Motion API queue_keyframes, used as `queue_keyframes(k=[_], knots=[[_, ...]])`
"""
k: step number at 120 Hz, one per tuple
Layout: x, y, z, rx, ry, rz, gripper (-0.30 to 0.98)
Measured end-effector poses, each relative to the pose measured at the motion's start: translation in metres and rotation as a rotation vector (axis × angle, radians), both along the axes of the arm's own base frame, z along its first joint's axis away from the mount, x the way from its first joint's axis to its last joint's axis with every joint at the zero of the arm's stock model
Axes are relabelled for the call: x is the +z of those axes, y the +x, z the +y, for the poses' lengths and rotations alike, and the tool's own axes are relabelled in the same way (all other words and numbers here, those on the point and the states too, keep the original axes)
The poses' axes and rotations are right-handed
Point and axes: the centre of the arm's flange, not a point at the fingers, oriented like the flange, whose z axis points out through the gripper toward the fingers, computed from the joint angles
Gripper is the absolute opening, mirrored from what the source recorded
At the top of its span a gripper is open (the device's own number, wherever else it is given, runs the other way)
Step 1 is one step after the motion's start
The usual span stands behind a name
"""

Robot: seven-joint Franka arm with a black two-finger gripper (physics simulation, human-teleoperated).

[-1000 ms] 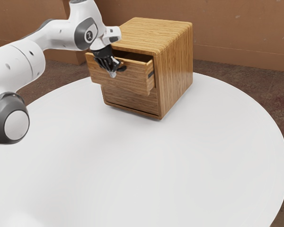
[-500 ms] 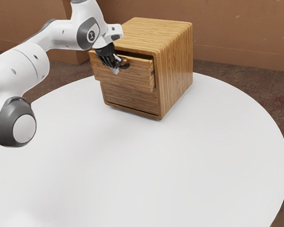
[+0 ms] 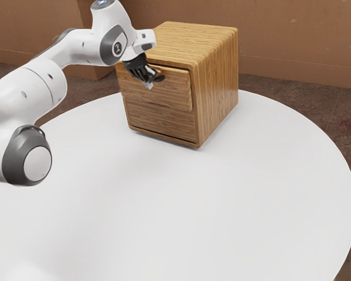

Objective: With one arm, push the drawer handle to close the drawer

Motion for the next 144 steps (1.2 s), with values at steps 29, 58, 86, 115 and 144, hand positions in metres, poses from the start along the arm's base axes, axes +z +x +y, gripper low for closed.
queue_keyframes(k=[29, 58, 86, 115, 144], knots=[[0.003, 0.004, 0.0, -0.005, 0.004, -0.041, -0.09], [0.003, 0.008, 0.01, -0.002, -0.019, -0.075, -0.09], [0.006, -0.009, 0.019, 0.0, -0.011, -0.001, -0.09], [0.078, -0.23, -0.015, 0.014, 0.045, 0.215, 0.08], [0.251, -0.292, -0.037, 0.028, 0.095, 0.092, 0.48]])
